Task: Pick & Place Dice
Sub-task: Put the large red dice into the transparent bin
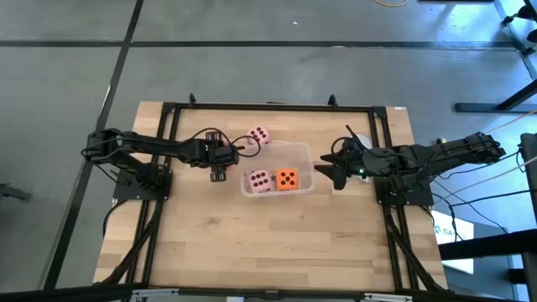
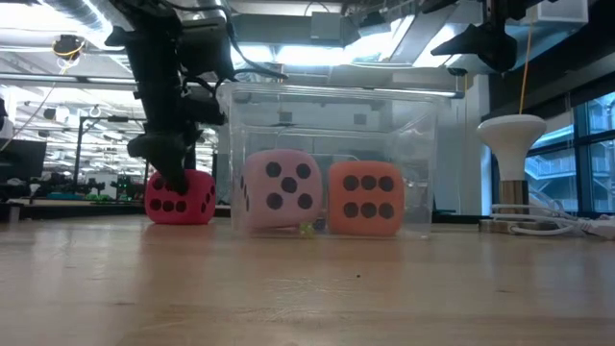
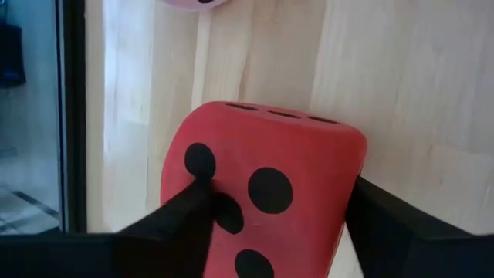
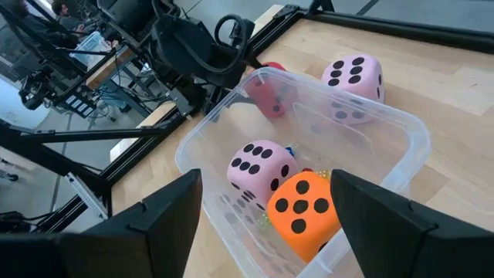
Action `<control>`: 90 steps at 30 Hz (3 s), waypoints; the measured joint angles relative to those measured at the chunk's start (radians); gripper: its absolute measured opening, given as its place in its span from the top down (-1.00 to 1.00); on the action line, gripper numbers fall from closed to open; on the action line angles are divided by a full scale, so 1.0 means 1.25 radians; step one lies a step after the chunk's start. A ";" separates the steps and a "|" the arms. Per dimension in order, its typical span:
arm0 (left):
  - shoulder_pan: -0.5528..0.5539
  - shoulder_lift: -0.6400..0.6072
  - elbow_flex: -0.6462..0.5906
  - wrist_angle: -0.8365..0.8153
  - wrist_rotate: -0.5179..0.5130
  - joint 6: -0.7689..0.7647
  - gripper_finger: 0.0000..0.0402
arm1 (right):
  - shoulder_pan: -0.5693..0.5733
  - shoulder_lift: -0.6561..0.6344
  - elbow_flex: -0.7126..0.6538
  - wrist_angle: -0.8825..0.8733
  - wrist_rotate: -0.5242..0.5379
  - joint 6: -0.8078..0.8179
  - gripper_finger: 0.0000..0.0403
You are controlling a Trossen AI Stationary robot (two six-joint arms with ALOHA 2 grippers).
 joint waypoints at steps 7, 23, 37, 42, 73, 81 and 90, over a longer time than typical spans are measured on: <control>0.000 0.000 -0.001 0.007 -0.007 -0.048 0.21 | 0.000 0.000 0.000 0.000 0.003 0.000 -0.42; -0.029 -0.041 -0.007 0.005 -0.024 -0.122 0.21 | 0.000 0.000 0.000 0.000 0.003 0.000 -0.42; -0.036 -0.310 -0.012 -0.034 -0.014 -0.270 0.61 | 0.000 0.000 0.000 -0.001 0.003 -0.013 -0.42; -0.036 -0.384 -0.011 -0.028 -0.020 -0.319 0.77 | 0.000 0.000 0.000 0.000 0.003 -0.015 -0.42; -0.147 -0.424 0.256 0.202 0.050 -0.166 0.94 | 0.000 0.000 0.000 0.000 0.005 -0.023 -0.42; -0.201 -0.299 0.258 0.232 0.047 -0.139 0.96 | 0.000 0.000 0.000 0.000 0.005 -0.023 -0.42; -0.229 -0.198 0.258 0.262 0.045 -0.071 0.96 | 0.000 0.000 0.000 0.000 0.004 -0.023 -0.42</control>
